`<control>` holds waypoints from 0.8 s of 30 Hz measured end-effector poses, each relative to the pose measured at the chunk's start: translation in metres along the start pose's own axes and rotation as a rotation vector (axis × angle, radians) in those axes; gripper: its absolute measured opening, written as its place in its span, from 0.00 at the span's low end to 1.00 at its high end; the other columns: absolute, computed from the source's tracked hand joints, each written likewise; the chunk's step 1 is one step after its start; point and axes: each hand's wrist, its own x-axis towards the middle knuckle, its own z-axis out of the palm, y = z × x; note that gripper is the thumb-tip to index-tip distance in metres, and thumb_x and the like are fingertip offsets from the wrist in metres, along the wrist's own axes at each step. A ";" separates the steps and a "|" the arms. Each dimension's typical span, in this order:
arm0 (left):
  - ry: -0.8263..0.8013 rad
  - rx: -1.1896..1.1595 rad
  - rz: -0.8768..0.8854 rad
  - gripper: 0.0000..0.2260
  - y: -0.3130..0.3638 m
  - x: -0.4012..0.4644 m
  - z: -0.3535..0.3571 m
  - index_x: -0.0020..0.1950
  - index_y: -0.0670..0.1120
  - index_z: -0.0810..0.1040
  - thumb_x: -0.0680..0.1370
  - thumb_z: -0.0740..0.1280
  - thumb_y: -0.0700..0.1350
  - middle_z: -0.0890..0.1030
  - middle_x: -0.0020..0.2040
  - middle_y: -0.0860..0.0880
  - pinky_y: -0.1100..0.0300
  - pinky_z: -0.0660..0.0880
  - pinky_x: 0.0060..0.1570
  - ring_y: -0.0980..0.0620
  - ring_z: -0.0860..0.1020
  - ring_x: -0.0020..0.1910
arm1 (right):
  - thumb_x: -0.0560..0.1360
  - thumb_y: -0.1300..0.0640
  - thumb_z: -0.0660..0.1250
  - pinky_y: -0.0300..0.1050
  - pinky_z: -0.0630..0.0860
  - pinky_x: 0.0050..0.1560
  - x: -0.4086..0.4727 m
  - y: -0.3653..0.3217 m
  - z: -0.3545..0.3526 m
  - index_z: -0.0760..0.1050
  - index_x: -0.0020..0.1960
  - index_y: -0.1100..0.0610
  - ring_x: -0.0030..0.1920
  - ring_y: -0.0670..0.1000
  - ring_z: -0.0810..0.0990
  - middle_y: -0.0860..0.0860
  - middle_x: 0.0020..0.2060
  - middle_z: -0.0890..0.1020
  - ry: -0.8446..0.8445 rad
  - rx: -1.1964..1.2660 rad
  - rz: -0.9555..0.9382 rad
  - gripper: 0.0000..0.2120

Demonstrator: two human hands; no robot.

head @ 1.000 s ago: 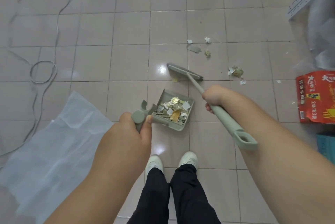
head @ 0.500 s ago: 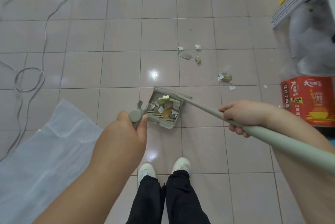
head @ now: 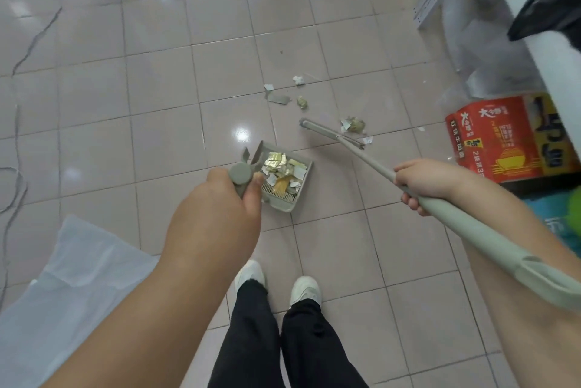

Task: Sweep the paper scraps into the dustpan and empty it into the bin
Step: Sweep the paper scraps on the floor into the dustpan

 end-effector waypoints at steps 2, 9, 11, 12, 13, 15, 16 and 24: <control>-0.009 0.018 0.032 0.18 0.010 0.010 0.000 0.44 0.44 0.67 0.78 0.53 0.59 0.71 0.32 0.50 0.59 0.60 0.26 0.53 0.68 0.29 | 0.79 0.64 0.52 0.30 0.67 0.16 0.005 0.007 -0.016 0.66 0.69 0.63 0.14 0.47 0.68 0.58 0.30 0.70 0.037 0.041 0.032 0.19; -0.098 0.075 0.113 0.19 0.044 0.053 -0.003 0.45 0.44 0.67 0.78 0.52 0.59 0.73 0.33 0.48 0.57 0.61 0.26 0.50 0.69 0.30 | 0.79 0.62 0.52 0.30 0.67 0.15 0.037 0.018 -0.056 0.68 0.58 0.62 0.10 0.45 0.66 0.57 0.30 0.69 0.109 0.272 0.134 0.10; -0.117 0.090 0.142 0.19 0.052 0.065 -0.004 0.45 0.44 0.67 0.78 0.52 0.59 0.73 0.33 0.49 0.58 0.61 0.26 0.50 0.69 0.31 | 0.79 0.62 0.53 0.31 0.67 0.14 0.050 0.016 -0.058 0.67 0.51 0.63 0.13 0.47 0.68 0.57 0.30 0.69 0.123 0.314 0.157 0.07; -0.126 0.098 0.156 0.18 0.057 0.070 -0.004 0.45 0.44 0.67 0.79 0.52 0.59 0.73 0.33 0.49 0.58 0.61 0.26 0.49 0.69 0.31 | 0.79 0.61 0.53 0.31 0.66 0.14 0.058 0.014 -0.058 0.67 0.47 0.63 0.14 0.47 0.68 0.56 0.30 0.69 0.124 0.345 0.166 0.07; -0.134 0.105 0.169 0.18 0.061 0.074 -0.004 0.44 0.44 0.67 0.79 0.52 0.59 0.72 0.33 0.49 0.58 0.60 0.26 0.50 0.69 0.30 | 0.80 0.61 0.52 0.30 0.66 0.14 0.066 0.011 -0.058 0.66 0.44 0.62 0.13 0.46 0.68 0.56 0.29 0.69 0.119 0.383 0.173 0.09; -0.146 0.122 0.188 0.18 0.070 0.082 -0.003 0.45 0.44 0.67 0.79 0.52 0.58 0.72 0.33 0.50 0.59 0.60 0.26 0.53 0.68 0.30 | 0.80 0.60 0.51 0.29 0.65 0.14 0.080 0.002 -0.052 0.64 0.39 0.61 0.09 0.45 0.65 0.55 0.25 0.69 0.092 0.455 0.190 0.12; -0.148 0.128 0.193 0.17 0.074 0.085 -0.002 0.45 0.44 0.67 0.79 0.52 0.58 0.71 0.33 0.50 0.59 0.60 0.25 0.54 0.68 0.29 | 0.80 0.60 0.50 0.29 0.65 0.13 0.086 -0.002 -0.048 0.63 0.38 0.60 0.09 0.45 0.64 0.54 0.24 0.68 0.077 0.469 0.200 0.12; -0.184 0.125 0.195 0.17 0.091 0.096 -0.002 0.45 0.45 0.66 0.79 0.52 0.58 0.71 0.32 0.51 0.59 0.61 0.25 0.54 0.68 0.29 | 0.79 0.64 0.52 0.39 0.70 0.23 0.087 -0.026 -0.005 0.68 0.53 0.61 0.26 0.52 0.69 0.57 0.28 0.72 0.014 0.201 0.117 0.08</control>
